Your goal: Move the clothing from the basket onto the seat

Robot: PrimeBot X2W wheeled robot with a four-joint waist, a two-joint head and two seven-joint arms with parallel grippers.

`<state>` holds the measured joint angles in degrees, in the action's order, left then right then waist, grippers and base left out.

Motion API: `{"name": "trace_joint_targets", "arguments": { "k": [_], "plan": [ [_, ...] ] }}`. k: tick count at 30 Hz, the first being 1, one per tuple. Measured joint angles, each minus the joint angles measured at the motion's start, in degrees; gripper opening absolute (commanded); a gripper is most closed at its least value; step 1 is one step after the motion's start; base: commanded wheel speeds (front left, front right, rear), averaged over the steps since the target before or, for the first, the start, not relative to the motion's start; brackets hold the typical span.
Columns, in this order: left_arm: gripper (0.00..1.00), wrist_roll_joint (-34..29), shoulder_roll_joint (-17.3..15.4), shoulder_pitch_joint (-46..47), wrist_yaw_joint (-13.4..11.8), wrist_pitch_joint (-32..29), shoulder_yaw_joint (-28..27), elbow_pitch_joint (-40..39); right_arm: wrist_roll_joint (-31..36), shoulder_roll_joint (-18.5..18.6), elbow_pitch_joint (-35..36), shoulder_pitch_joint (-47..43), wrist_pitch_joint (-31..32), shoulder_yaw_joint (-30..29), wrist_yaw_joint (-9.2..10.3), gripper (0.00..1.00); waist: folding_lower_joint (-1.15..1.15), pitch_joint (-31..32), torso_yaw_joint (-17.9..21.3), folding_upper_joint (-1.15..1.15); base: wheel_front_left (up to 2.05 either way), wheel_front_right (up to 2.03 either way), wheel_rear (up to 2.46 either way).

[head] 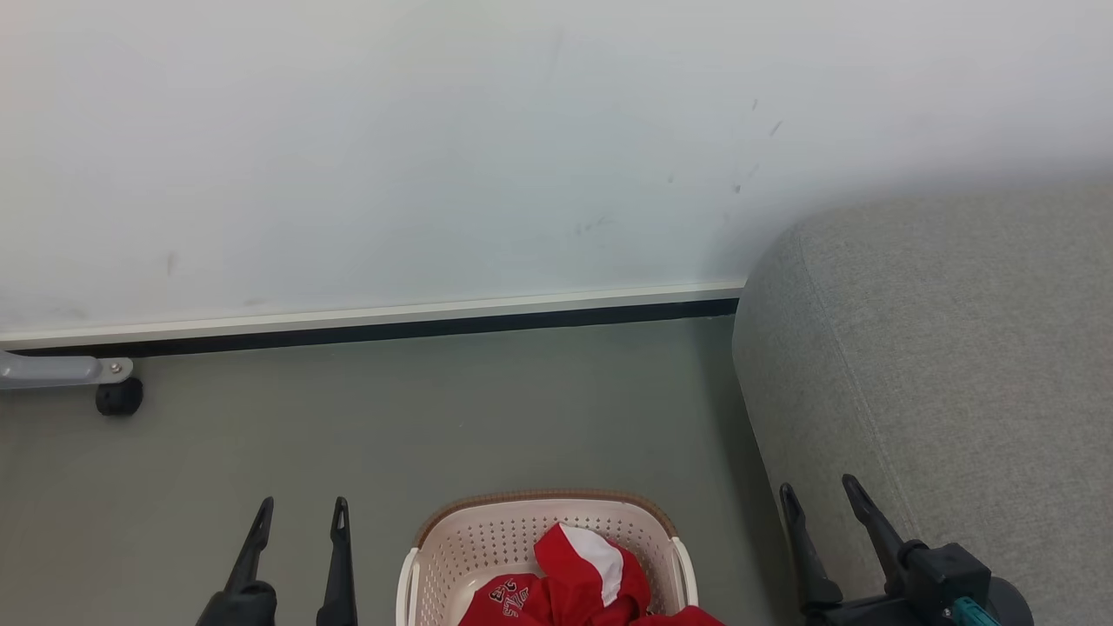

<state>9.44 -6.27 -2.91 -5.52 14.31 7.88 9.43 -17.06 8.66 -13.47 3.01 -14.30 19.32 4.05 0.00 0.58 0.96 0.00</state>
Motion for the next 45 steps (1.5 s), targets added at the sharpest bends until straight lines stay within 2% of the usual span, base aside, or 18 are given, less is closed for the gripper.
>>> {"name": "trace_joint_targets", "arguments": {
  "k": [13,24,32,36,45],
  "plan": [
    [1.0,-0.1,0.2,-1.1,0.2,0.0,-0.2,-0.5,0.4,0.0,1.2,-0.4,0.0,-0.5,0.0,1.0,0.0,-1.3,0.0,0.0,0.0,0.0,0.0],
    [1.0,-2.1,0.8,0.5,1.9,0.0,2.6,-0.8,1.6,0.8,4.7,0.3,-0.2,-2.5,0.05,1.0,0.0,-7.3,0.2,0.0,0.0,0.0,0.0],
    [1.0,-2.7,1.5,5.0,3.1,0.0,5.9,4.8,3.0,2.2,8.1,2.7,-0.2,-4.3,0.48,1.0,0.01,-13.3,1.1,0.0,0.0,0.0,0.0],
    [1.0,-2.6,2.4,9.4,4.1,-0.1,7.6,8.0,3.6,2.9,10.2,4.5,-0.2,-5.4,0.56,1.0,0.01,-16.3,1.9,0.0,0.0,0.0,0.0],
    [1.0,-3.2,3.1,19.9,4.5,-2.9,10.5,16.1,4.8,3.1,14.9,10.1,-0.3,-6.7,0.71,1.0,0.01,-23.3,4.1,0.01,0.0,0.0,0.0]
  ]
}}
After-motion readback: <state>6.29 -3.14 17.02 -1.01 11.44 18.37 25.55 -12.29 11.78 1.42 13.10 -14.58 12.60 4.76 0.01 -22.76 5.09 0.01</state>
